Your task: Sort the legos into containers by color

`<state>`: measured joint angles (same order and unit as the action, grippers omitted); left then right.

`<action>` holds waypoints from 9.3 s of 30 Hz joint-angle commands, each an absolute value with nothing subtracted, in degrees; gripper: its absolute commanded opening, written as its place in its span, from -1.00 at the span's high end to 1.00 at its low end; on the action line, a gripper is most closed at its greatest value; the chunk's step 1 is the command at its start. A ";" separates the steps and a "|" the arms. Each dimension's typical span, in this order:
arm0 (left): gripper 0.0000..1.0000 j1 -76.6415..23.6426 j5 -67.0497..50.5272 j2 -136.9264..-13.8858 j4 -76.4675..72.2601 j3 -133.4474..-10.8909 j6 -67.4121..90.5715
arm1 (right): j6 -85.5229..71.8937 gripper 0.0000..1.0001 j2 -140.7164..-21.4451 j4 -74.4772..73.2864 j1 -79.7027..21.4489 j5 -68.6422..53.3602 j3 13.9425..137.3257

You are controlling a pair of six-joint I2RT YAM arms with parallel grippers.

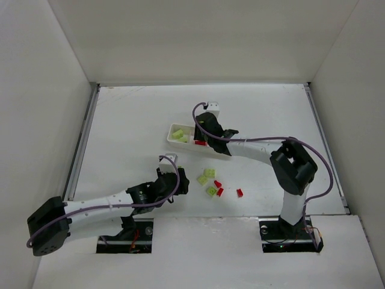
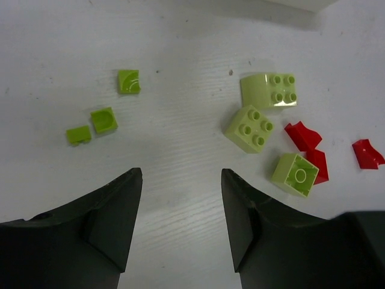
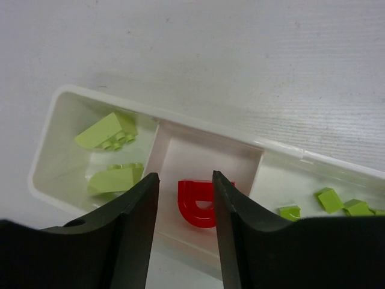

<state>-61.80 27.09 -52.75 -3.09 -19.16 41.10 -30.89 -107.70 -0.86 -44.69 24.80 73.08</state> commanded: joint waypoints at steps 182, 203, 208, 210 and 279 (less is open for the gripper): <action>0.50 -48.77 24.00 -74.55 -10.73 -42.72 31.55 | -45.27 -0.06 -73.11 -1.68 -60.95 25.76 32.52; 0.44 -35.73 24.25 -93.07 -7.57 -56.95 27.78 | -44.12 0.33 -81.39 -2.37 -59.02 24.79 35.68; 0.44 -35.11 25.22 -95.71 -6.42 -58.18 27.51 | -43.77 0.42 -80.60 -2.37 -58.67 25.31 35.68; 0.44 -35.02 25.75 -95.80 -6.42 -58.27 27.60 | -43.68 0.44 -79.90 -2.29 -58.31 25.40 35.60; 0.39 -49.79 28.47 -70.57 -4.57 -24.96 38.67 | -36.65 0.07 -95.10 10.37 -57.69 23.38 52.82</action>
